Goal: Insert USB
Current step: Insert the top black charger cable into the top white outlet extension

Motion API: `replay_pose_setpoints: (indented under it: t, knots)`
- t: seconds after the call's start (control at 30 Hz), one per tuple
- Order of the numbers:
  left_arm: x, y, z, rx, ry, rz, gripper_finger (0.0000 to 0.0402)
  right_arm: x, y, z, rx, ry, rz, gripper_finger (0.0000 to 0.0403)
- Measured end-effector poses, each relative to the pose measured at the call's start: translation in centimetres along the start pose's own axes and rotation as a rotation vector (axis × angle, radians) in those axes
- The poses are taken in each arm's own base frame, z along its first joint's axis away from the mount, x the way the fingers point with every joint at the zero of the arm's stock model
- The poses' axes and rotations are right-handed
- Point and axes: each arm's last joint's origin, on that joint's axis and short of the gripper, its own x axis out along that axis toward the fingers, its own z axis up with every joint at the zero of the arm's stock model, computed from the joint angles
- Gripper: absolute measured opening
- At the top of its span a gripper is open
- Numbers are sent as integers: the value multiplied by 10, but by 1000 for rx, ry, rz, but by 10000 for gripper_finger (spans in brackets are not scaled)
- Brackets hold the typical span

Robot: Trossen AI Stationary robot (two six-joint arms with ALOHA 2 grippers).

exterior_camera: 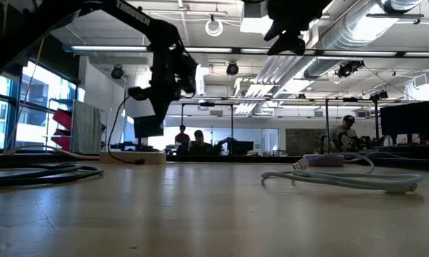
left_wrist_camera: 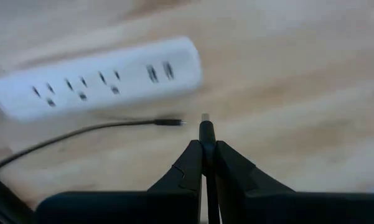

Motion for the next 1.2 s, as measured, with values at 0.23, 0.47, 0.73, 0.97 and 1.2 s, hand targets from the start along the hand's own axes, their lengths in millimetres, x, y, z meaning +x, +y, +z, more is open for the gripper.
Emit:
replay_pose_setpoints:
  t: [0.23,0.47,0.73,0.97,1.2]
  knots:
    - [19,-7,9,8,-48,122,0,1,-3,0,101,-13,-90,199]
    - [30,-2,18,-97,-22,113,0,0,-3,0,91,-14,-95,199]
    - [38,-2,23,-157,-12,118,0,0,-3,-2,80,6,-86,199]
    - [52,0,19,-192,15,151,0,0,-2,-3,66,22,-76,199]
    - [55,-8,17,-204,-26,137,0,0,-2,-4,41,36,-70,199]
